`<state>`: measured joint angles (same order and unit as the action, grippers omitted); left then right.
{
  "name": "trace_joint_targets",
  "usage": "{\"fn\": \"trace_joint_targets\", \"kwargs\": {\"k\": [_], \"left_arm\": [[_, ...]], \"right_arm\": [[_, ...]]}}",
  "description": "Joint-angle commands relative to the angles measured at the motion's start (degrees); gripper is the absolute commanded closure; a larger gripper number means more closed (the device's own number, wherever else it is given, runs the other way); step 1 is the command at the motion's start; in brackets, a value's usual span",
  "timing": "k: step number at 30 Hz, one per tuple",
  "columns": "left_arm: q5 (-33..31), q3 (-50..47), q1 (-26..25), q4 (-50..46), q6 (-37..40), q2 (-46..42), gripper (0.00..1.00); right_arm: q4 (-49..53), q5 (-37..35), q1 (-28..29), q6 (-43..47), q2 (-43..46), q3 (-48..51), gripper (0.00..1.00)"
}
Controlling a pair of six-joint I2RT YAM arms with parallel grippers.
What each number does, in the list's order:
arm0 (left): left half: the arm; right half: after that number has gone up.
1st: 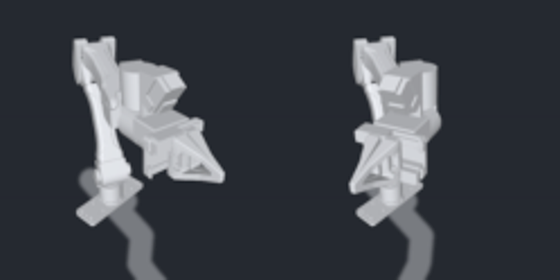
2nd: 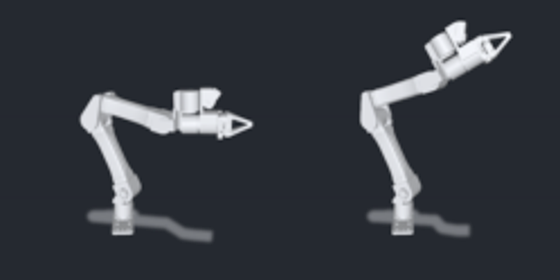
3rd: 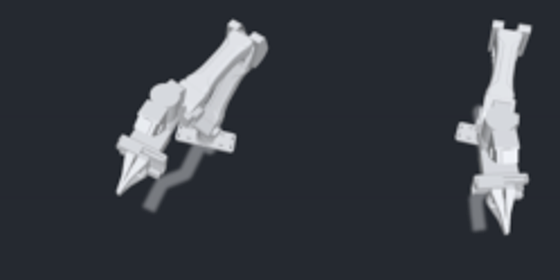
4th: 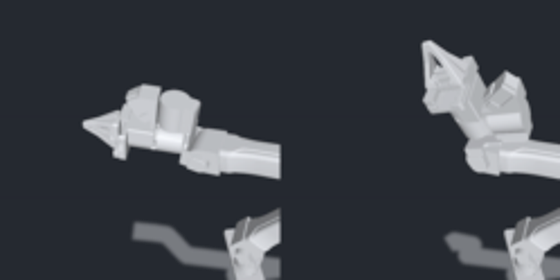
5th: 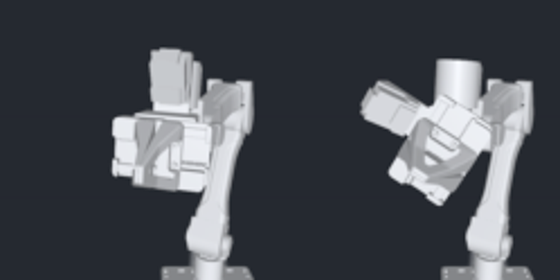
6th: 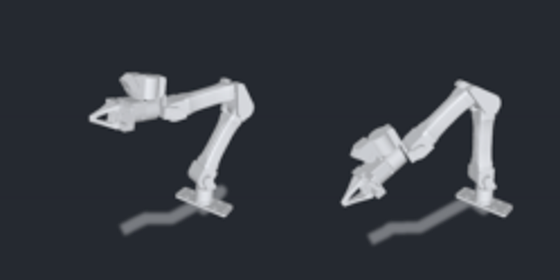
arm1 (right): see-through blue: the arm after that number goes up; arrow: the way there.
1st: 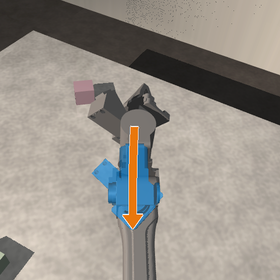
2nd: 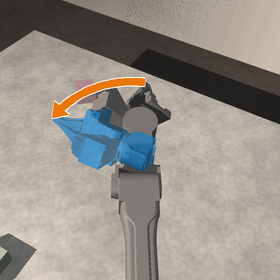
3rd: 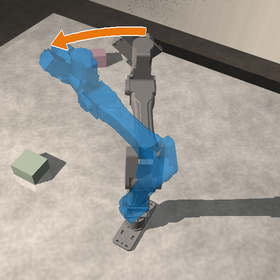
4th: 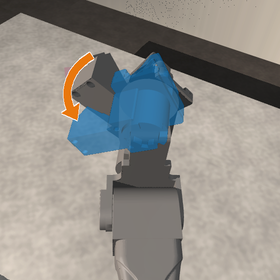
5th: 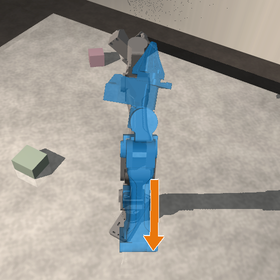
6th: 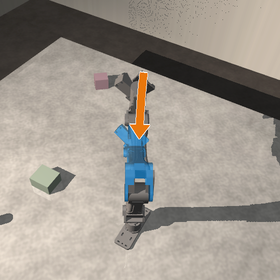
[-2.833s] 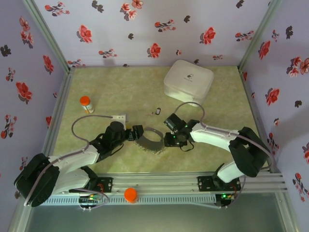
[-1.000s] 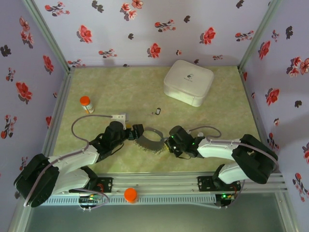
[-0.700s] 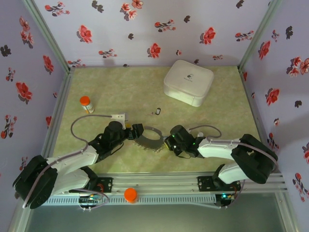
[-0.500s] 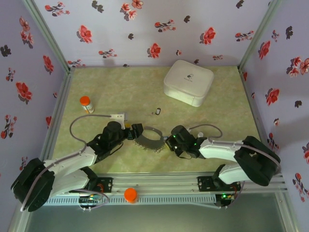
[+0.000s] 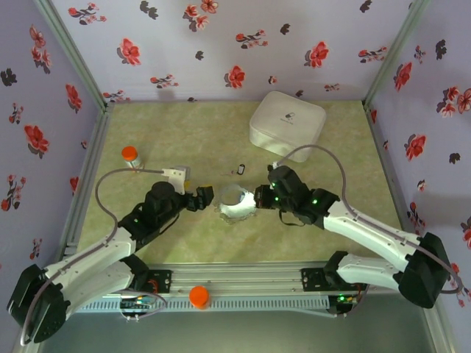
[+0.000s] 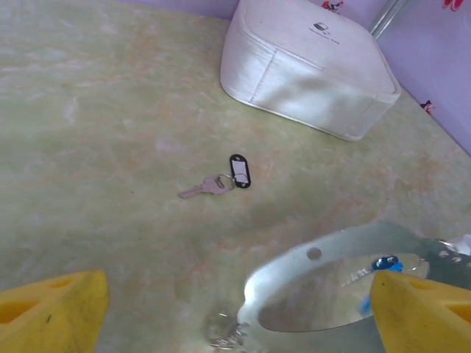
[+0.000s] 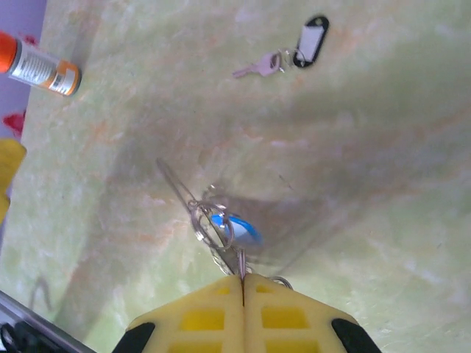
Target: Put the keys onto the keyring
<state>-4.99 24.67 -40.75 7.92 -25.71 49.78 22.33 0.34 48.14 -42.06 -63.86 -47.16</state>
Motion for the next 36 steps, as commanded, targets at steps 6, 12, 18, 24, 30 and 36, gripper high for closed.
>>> {"fn": "trace_joint_targets", "kwargs": {"k": [6,12,18,24,30,36], "left_arm": [[7.1,7.7,2.8,-10.3,12.8,-1.4,0.08],[13.8,12.1,2.9,-13.7,19.7,-1.3,0.24],[24.1,17.9,3.0,-16.7,25.5,2.1,0.43],[35.9,20.8,3.0,-17.4,30.6,8.1,0.44],[42.7,20.2,3.0,-12.4,33.9,10.8,0.48],[47.9,19.9,3.0,-9.9,37.8,12.2,0.53]], "right_arm": [[12.3,4.3,-1.0,25.0,-5.3,-11.9,1.0],[14.3,7.4,-1.1,32.9,-6.6,-15.8,1.0],[13.0,12.6,-1.0,38.4,-6.4,-17.2,1.0],[13.0,15.8,-0.5,44.0,-6.0,-18.9,1.0],[11.2,17.1,-0.3,49.0,-4.7,-18.7,1.0],[9.7,17.2,0.2,53.5,-3.3,-18.0,1.0]]}}
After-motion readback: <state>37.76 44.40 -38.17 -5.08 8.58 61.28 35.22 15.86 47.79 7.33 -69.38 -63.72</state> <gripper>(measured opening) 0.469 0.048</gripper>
